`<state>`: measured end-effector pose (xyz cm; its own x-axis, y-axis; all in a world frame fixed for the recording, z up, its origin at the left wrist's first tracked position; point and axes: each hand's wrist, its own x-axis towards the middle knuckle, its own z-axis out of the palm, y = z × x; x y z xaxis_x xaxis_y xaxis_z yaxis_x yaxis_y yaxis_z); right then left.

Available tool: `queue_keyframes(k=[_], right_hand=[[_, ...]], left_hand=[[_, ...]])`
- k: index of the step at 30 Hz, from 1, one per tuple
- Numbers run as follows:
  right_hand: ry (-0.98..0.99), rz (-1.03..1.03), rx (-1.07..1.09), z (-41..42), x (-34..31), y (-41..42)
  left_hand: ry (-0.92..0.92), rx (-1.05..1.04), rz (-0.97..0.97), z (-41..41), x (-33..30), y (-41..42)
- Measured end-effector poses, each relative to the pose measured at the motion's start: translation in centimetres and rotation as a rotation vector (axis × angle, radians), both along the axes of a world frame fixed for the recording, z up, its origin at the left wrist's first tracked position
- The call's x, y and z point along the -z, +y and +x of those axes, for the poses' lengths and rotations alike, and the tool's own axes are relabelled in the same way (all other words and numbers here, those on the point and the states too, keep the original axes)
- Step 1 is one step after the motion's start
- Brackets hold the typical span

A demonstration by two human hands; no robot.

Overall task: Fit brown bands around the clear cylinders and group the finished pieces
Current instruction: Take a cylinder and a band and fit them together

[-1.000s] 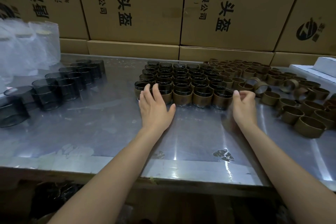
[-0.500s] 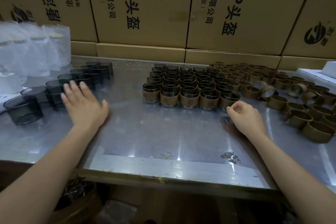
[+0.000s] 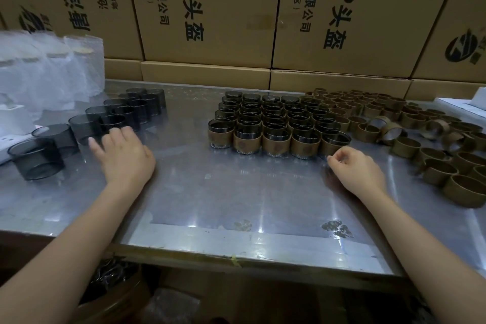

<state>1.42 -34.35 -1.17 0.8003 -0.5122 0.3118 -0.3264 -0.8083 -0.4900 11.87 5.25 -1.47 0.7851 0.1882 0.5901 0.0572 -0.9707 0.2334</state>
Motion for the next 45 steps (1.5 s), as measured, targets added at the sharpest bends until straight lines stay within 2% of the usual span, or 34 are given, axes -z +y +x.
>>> queue_keyframes(k=[4, 9, 16, 21, 26, 28, 30, 33, 37, 39, 41, 45], right_hand=[[0.012, -0.027, 0.0, 0.1, 0.0, 0.1], [0.025, -0.071, -0.022, -0.1, -0.2, 0.5], [0.047, -0.136, -0.079, -0.3, -0.3, 0.9], [0.01, -0.18, -0.247, -0.8, -0.3, 1.6], [-0.028, 0.007, -0.552, -1.3, -0.5, 5.5], [0.021, -0.046, -0.62, -1.2, -0.3, 6.9], [0.019, 0.016, -0.646, -1.0, -0.2, 7.3], [-0.077, 0.264, -0.678, -1.0, -0.1, 6.7], [-0.361, 0.394, -0.646, -1.3, -0.4, 6.4], [-0.439, 0.409, -0.603, -1.3, -0.6, 6.3], [-0.45, 0.376, -0.559, -1.3, -0.6, 6.2], [-0.359, 0.249, -0.476, -1.0, -0.3, 6.2]], left_hand=[[0.001, 0.277, 0.1, -2.2, -0.8, -3.2], [0.002, 0.796, 0.032, -5.1, -0.8, -7.5], [0.005, 1.04, 0.037, -6.9, -0.4, -13.0], [-0.053, 1.074, -0.023, -6.4, -0.5, -15.2], [-0.11, 1.07, -0.07, -6.2, -0.6, -16.2], [-0.128, 1.098, -0.151, -6.2, -0.8, -16.2], [-0.131, 1.128, -0.28, -6.2, -0.9, -16.2], [-0.101, 1.135, -0.498, -6.0, -1.0, -16.2], [0.018, 1.093, -0.662, -5.3, -1.0, -16.3], [0.077, 1.088, -0.626, -5.0, -0.8, -16.4], [0.123, 1.056, -0.505, -4.8, -0.4, -16.5], [0.205, 0.994, -0.26, -4.7, 0.1, -16.5]])
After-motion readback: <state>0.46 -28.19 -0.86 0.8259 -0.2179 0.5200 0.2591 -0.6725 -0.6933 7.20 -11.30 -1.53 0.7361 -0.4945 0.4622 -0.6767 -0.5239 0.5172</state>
